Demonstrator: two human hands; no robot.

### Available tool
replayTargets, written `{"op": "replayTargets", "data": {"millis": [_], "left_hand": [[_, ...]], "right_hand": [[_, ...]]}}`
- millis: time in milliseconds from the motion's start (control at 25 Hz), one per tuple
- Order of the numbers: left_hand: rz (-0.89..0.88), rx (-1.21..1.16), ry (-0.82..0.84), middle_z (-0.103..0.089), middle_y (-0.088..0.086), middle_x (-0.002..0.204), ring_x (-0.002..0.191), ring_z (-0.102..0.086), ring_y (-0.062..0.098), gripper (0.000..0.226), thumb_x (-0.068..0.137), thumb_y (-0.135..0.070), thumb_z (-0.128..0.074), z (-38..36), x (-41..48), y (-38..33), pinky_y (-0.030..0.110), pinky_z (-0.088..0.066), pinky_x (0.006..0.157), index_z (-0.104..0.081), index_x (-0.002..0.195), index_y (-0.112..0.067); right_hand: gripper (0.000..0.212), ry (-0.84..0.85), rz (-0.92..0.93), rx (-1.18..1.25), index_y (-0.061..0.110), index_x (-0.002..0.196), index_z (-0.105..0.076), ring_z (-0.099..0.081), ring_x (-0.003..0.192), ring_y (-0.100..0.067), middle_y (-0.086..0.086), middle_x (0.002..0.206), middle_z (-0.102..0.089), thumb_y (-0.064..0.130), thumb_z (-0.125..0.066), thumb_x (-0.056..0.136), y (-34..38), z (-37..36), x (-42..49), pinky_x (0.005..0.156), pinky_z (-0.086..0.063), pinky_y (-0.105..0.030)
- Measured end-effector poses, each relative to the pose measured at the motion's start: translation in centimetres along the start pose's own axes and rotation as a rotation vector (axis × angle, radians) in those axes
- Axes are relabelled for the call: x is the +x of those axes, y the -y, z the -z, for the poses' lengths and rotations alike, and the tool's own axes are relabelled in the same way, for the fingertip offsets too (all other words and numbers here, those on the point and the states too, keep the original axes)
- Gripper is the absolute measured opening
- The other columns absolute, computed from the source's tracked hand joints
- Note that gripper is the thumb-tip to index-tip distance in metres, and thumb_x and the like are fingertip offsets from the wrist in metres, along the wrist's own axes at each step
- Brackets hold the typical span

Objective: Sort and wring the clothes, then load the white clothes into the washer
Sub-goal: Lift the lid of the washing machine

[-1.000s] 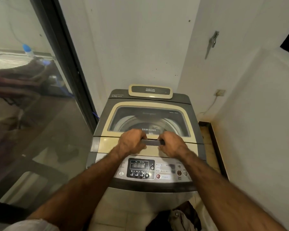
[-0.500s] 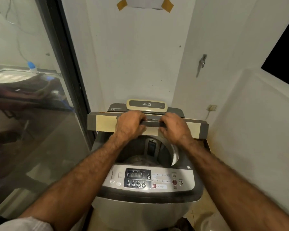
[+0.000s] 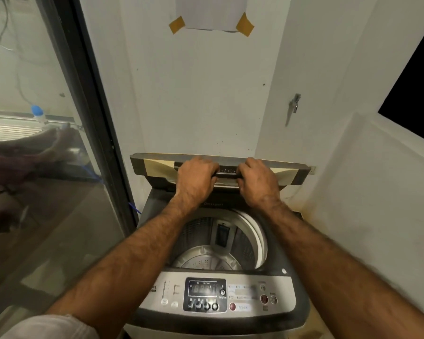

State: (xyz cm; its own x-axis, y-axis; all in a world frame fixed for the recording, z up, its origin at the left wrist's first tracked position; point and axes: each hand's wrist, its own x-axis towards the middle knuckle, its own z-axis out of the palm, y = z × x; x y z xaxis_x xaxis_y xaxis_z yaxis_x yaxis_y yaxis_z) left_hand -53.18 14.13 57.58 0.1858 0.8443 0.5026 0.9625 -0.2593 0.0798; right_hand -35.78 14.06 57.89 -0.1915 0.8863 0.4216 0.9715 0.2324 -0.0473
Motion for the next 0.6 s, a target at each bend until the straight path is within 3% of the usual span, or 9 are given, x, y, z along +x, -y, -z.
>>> {"op": "replayTargets", "data": {"millis": [400, 600], "left_hand": [[0.007, -0.041, -0.047, -0.071, -0.002, 0.103, 0.1, -0.06, 0.017, 0.023, 0.091, -0.036, -0.068, -2.2, 6.2, 1.9, 0.038, -0.052, 0.088, -0.069, 0.109, -0.021], [0.023, -0.049, -0.035, -0.07, 0.0, 0.105, 0.1, -0.061, 0.022, 0.023, 0.092, -0.031, -0.067, -3.0, 10.0, 2.9, 0.041, -0.053, 0.087, -0.07, 0.113, -0.02]], "right_hand": [[0.029, -0.051, -0.007, -0.019, 0.015, 0.123, -0.066, -0.056, 0.108, -0.02, -0.004, 0.116, -0.062, 0.018, -0.066, 0.093, -1.1, -1.7, 5.8, 0.095, -0.051, -0.037], [0.056, -0.06, -0.011, -0.136, 0.016, 0.137, -0.055, -0.051, 0.121, -0.026, -0.007, 0.129, -0.059, 0.015, -0.072, 0.084, -1.5, -3.1, 8.1, 0.11, -0.04, -0.043]]}}
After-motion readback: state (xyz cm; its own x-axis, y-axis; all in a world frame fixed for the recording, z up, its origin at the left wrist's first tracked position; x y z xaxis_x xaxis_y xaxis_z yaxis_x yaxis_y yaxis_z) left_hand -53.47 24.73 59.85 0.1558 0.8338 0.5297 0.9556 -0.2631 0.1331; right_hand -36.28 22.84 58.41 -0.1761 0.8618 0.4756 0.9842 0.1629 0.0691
